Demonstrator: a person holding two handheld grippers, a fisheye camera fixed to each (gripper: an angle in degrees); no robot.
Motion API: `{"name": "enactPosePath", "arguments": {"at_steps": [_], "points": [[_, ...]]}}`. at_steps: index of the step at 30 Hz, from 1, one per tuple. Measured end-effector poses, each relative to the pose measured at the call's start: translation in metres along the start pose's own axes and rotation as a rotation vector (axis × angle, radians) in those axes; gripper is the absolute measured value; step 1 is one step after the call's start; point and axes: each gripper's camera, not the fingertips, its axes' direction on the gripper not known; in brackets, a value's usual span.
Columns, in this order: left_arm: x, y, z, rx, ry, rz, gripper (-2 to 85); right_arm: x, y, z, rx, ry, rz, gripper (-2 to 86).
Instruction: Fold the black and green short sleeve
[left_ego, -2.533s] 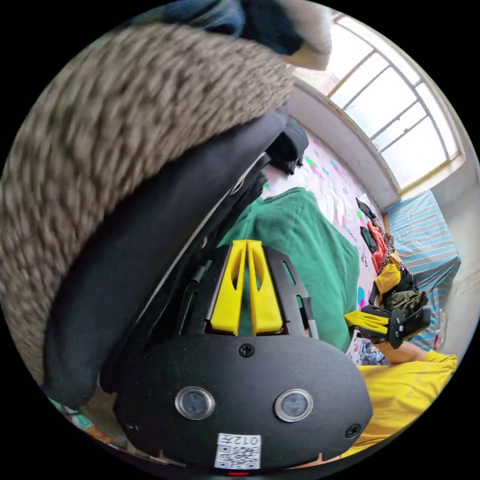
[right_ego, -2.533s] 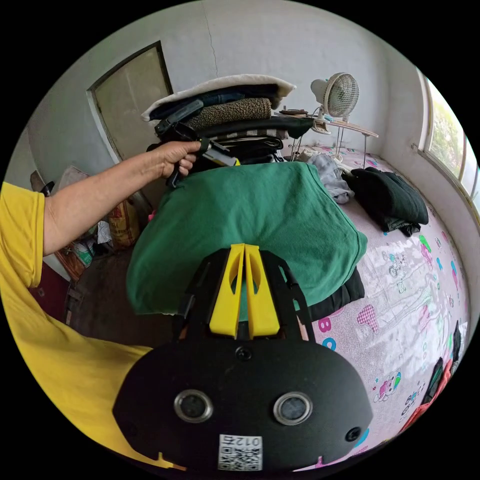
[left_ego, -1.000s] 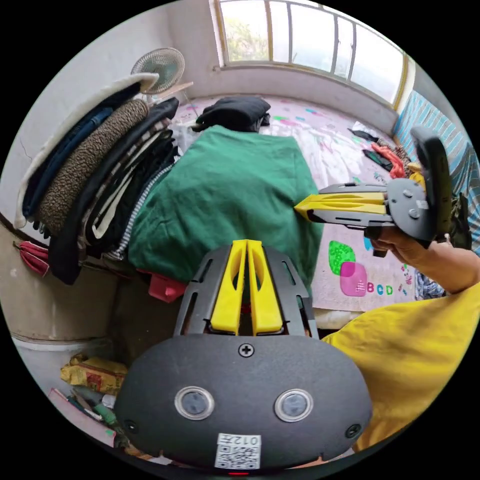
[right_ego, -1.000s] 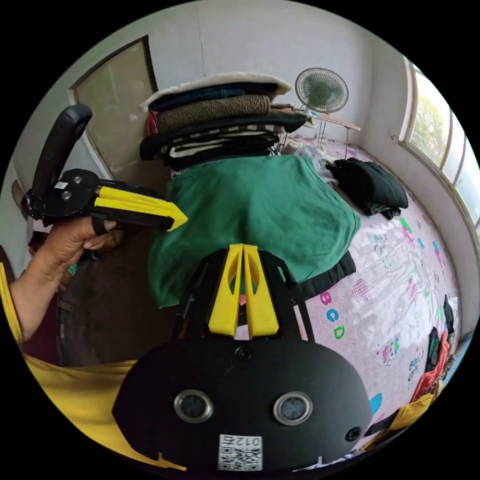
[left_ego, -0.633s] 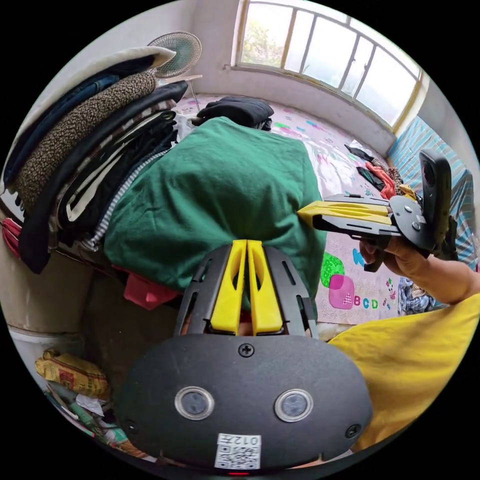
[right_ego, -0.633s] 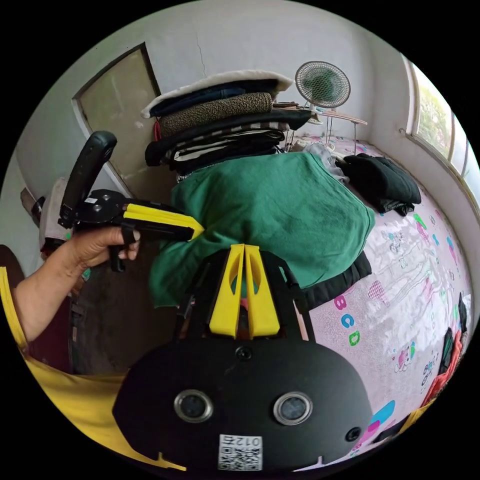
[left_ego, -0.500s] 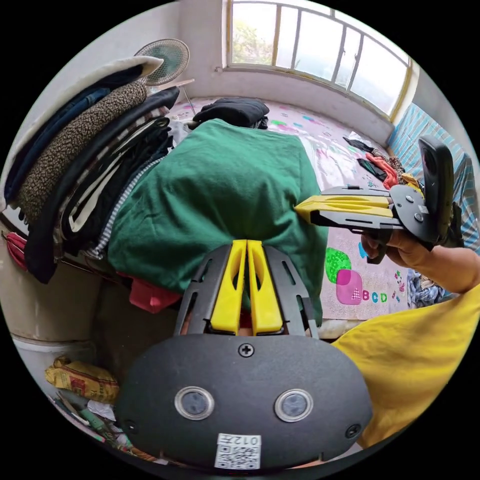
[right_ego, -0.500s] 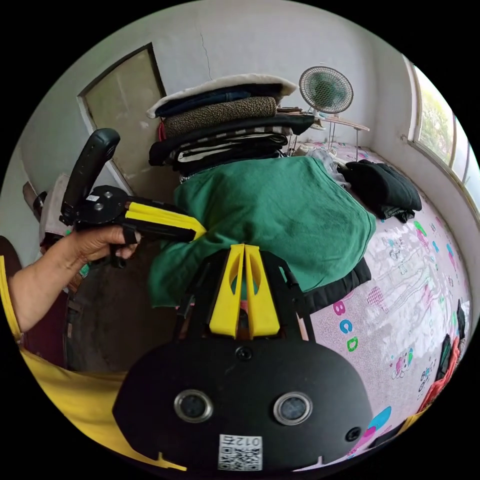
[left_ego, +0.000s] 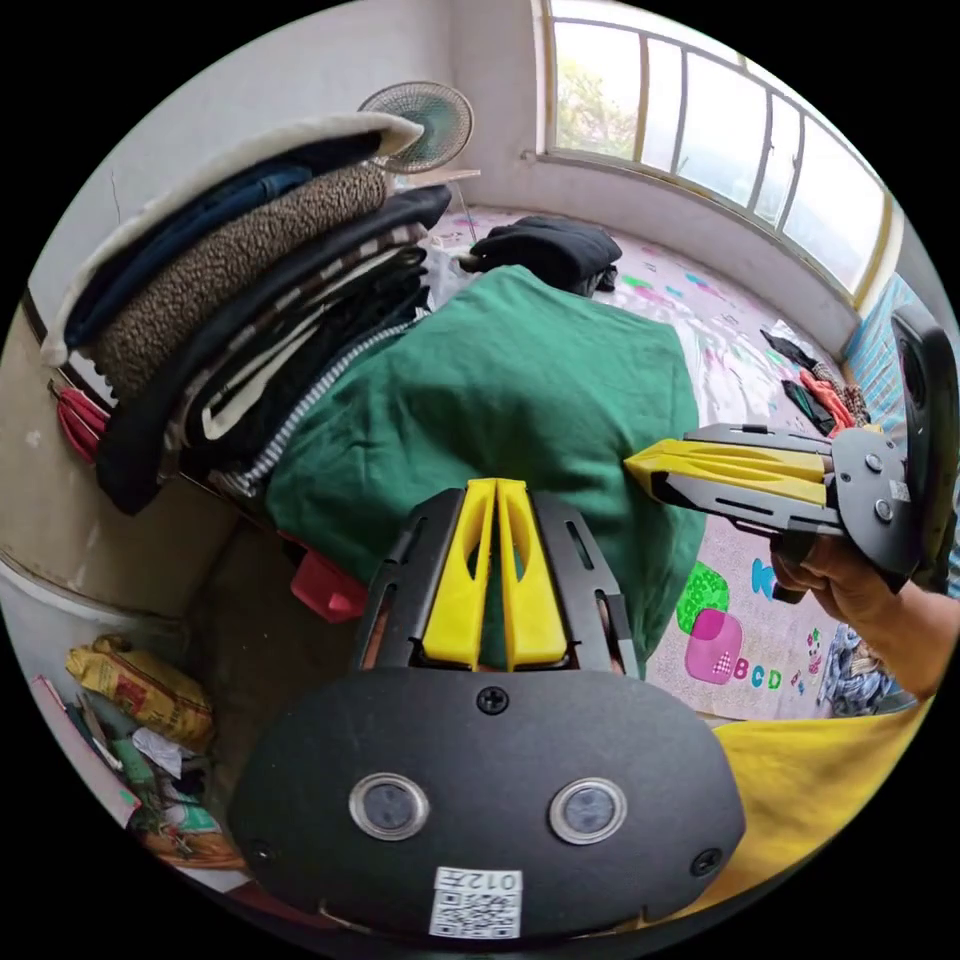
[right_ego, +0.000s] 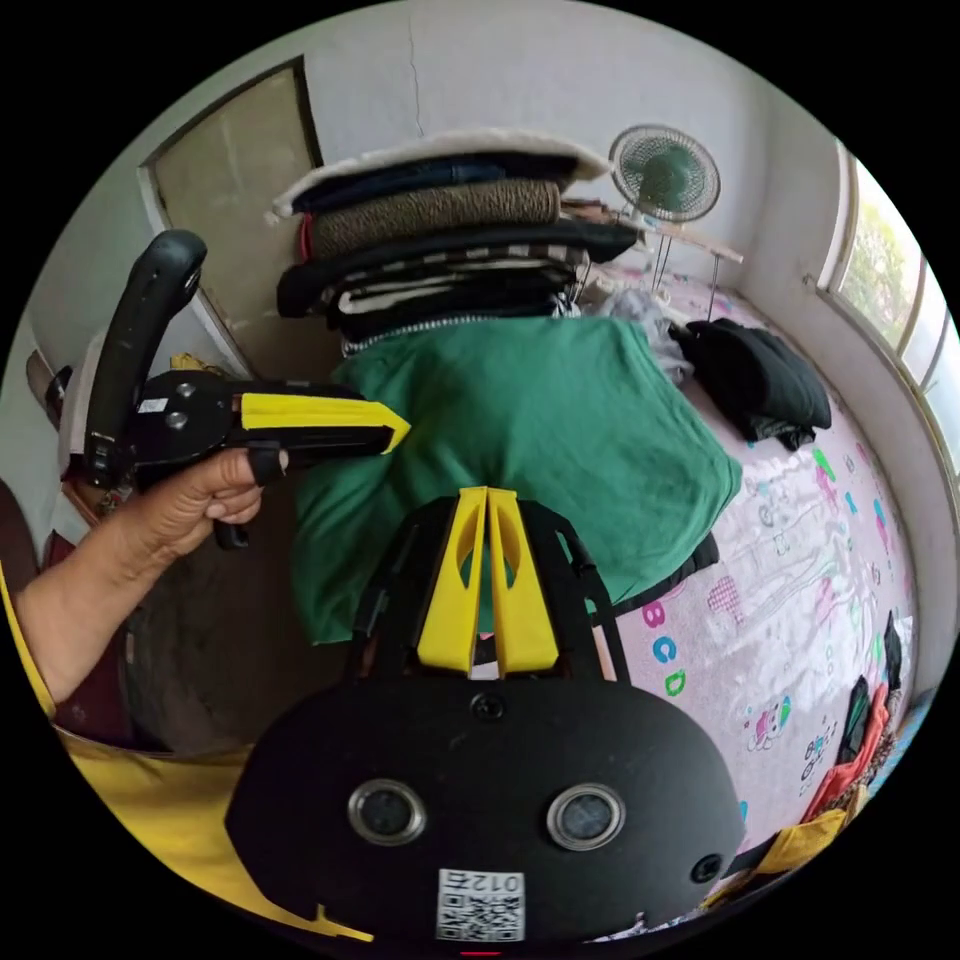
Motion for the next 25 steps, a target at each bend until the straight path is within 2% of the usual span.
{"name": "enactPosePath", "arguments": {"at_steps": [6,9,11,12,13,14,16,18,19,20,23,25], "points": [[0.023,-0.002,0.013,0.04,0.012,-0.063,-0.1,0.041,0.012,-0.051,0.034,-0.083,0.034,0.2],[0.037,0.0,-0.002,0.132,0.046,-0.173,0.1,0.074,0.017,-0.093,0.017,-0.192,0.129,0.2],[0.066,0.006,-0.02,0.279,0.013,-0.185,0.2,0.09,0.039,-0.147,0.158,-0.245,0.118,0.3],[0.074,0.005,-0.02,0.287,-0.006,-0.18,0.2,0.094,0.045,-0.159,0.187,-0.24,0.112,0.3],[0.092,-0.001,-0.011,0.238,-0.039,-0.163,0.2,0.102,0.056,-0.178,0.207,-0.218,0.116,0.4],[0.11,-0.011,0.008,0.125,-0.015,-0.111,0.2,0.114,0.066,-0.19,0.17,-0.209,0.128,0.4],[0.134,-0.024,0.031,0.007,0.087,-0.126,0.2,0.14,0.085,-0.208,0.107,-0.237,0.176,0.4],[0.165,-0.028,0.033,0.063,0.095,-0.149,0.3,0.172,0.121,-0.246,0.161,-0.273,0.224,0.3],[0.191,-0.034,0.039,0.059,0.209,-0.089,0.3,0.197,0.153,-0.277,0.214,-0.273,0.245,0.3],[0.218,-0.04,0.044,0.038,0.323,-0.043,0.4,0.224,0.191,-0.308,0.255,-0.237,0.275,0.3],[0.3,-0.048,0.044,0.09,0.328,0.105,0.4,0.305,0.307,-0.387,0.308,-0.058,0.438,0.3],[0.354,-0.056,0.051,0.043,0.407,0.223,0.4,0.358,0.383,-0.438,0.332,0.054,0.556,0.3]]}}
